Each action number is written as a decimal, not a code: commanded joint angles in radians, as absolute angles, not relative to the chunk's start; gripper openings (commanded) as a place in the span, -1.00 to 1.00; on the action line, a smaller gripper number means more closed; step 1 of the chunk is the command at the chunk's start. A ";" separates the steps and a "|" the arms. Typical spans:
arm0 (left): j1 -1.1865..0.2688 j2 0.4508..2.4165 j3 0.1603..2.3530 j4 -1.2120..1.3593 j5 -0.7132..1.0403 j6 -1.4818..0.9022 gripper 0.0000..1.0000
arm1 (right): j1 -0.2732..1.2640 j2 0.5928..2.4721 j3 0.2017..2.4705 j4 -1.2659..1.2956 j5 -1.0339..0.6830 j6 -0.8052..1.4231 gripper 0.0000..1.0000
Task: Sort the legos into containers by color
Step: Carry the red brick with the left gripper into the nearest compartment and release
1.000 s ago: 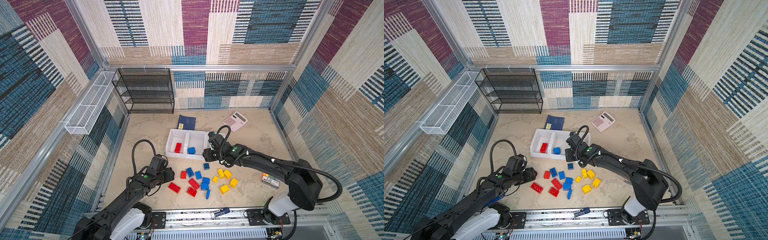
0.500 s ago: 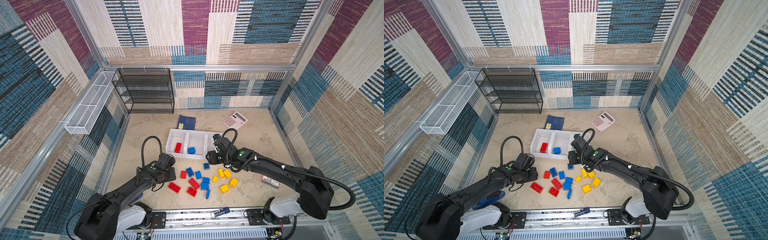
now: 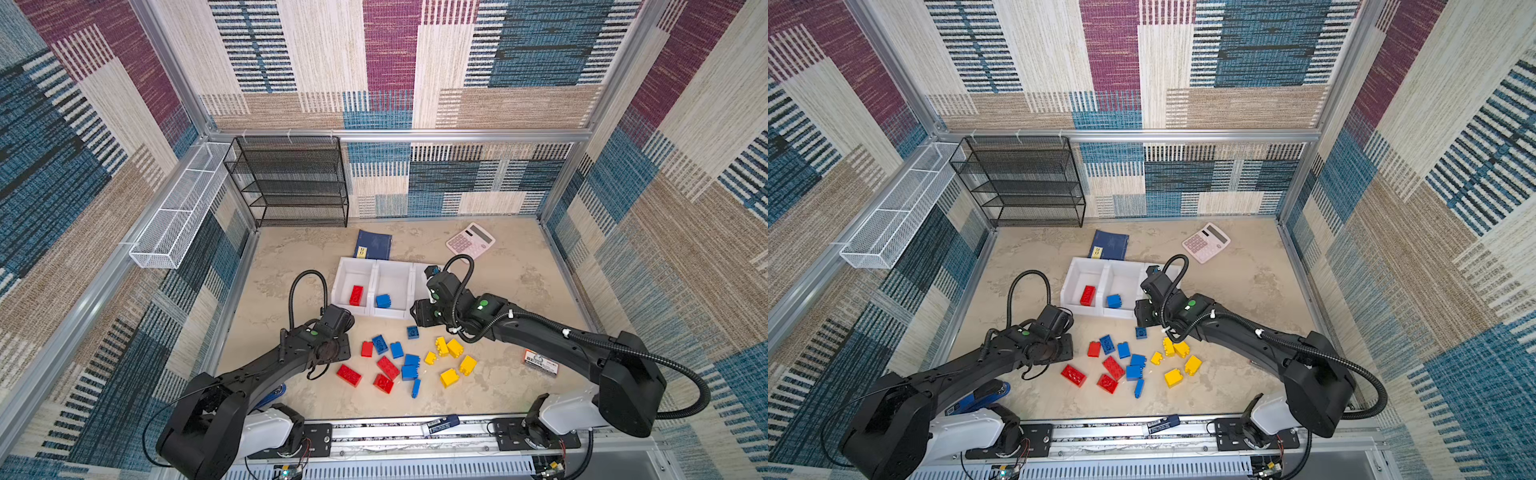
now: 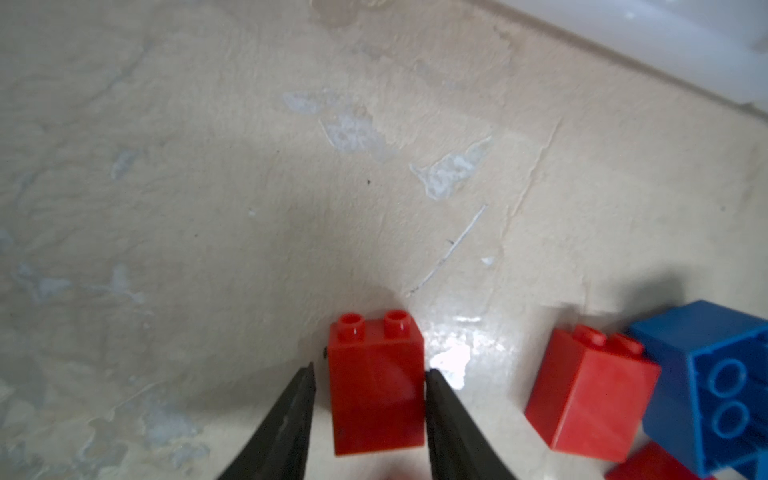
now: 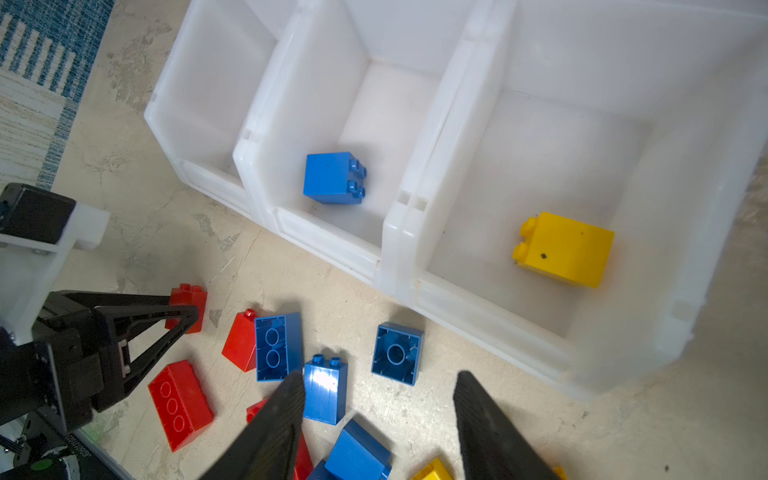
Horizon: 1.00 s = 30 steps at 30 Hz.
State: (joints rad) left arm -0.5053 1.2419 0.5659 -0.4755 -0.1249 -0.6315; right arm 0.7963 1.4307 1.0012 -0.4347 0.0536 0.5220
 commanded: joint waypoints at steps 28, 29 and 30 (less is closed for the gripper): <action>-0.380 1.655 1.163 -0.452 -0.039 -0.357 -0.40 | 0.798 1.368 1.045 -0.491 0.082 0.539 0.19; -0.378 1.675 1.178 -0.456 -0.029 -0.351 -0.40 | 0.798 1.354 1.036 -0.491 0.086 0.544 0.19; -0.379 1.686 1.184 -0.456 -0.021 -0.348 -0.39 | 0.798 1.343 1.028 -0.490 0.087 0.549 0.19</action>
State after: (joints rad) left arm -0.3790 1.6611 1.1561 -0.4255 -0.0685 -0.3977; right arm 0.7967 1.3670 1.0416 -0.4908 0.0650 0.5259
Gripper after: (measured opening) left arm 0.342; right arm 0.597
